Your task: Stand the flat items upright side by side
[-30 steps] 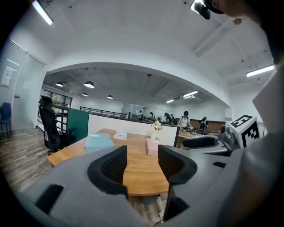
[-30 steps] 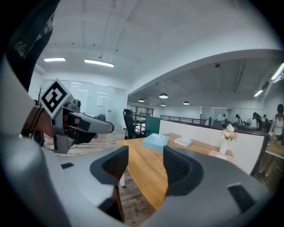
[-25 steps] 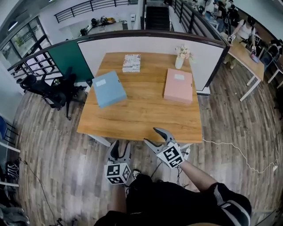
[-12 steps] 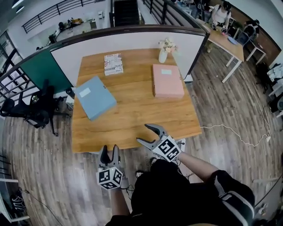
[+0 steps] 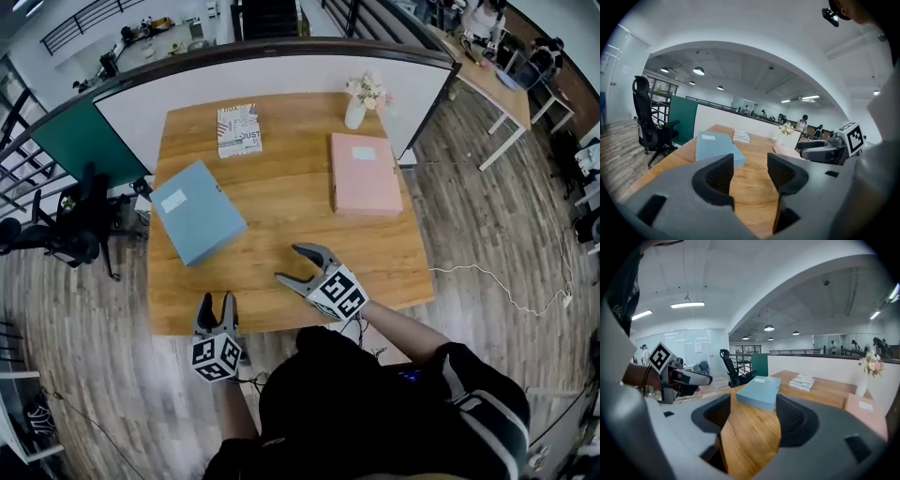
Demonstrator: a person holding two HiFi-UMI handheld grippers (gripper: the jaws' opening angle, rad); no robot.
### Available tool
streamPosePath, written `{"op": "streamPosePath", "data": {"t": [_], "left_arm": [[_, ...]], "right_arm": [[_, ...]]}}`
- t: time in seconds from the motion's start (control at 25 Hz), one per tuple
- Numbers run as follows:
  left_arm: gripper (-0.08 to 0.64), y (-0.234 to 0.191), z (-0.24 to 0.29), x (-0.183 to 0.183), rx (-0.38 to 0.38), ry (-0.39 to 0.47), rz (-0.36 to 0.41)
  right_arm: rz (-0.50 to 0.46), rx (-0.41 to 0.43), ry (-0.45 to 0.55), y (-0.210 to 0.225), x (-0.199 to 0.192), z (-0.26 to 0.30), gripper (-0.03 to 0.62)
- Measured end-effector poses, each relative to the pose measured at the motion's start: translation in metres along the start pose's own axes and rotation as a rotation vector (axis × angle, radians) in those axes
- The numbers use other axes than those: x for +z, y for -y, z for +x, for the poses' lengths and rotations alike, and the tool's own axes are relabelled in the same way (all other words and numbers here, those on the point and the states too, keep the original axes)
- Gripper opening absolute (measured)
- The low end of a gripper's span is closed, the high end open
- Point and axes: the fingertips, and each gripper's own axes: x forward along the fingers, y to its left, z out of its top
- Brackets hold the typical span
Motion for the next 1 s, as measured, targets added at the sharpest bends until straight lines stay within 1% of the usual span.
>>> {"op": "streamPosePath", "data": {"t": [0.12,0.2,0.32,0.4,0.48,0.64,0.8,1.0], "left_arm": [[0.234,-0.016,0.031,0.011,0.032,-0.019,-0.03],[0.233,-0.024,0.044,0.012,0.064,-0.036,-0.048],[0.239,-0.032,0.06,0.002,0.096,-0.087,-0.059],[0.244,-0.039,0.064,-0.006,0.117,-0.117,-0.061],[0.245,-0.051,0.068,-0.009,0.137,-0.132,-0.068],[0.251,-0.074,0.083,-0.017,0.142,-0.169,-0.096],[0.253,-0.11,0.095,-0.013,0.15,-0.187,-0.125],[0.258,-0.151,0.125,-0.016,0.125,-0.251,-0.117]], "right_arm": [[0.026,0.019,0.0,0.028,0.004,0.022,0.308],[0.053,0.036,-0.011,0.042,0.0,0.033,0.308],[0.108,0.05,-0.06,0.061,-0.016,0.051,0.308],[0.153,0.066,-0.081,0.065,-0.023,0.062,0.308],[0.175,0.08,-0.093,0.067,-0.027,0.075,0.307],[0.19,0.086,-0.139,0.072,-0.034,0.103,0.307],[0.175,0.09,-0.194,0.068,-0.034,0.137,0.307],[0.158,0.104,-0.272,0.066,-0.041,0.181,0.307]]}}
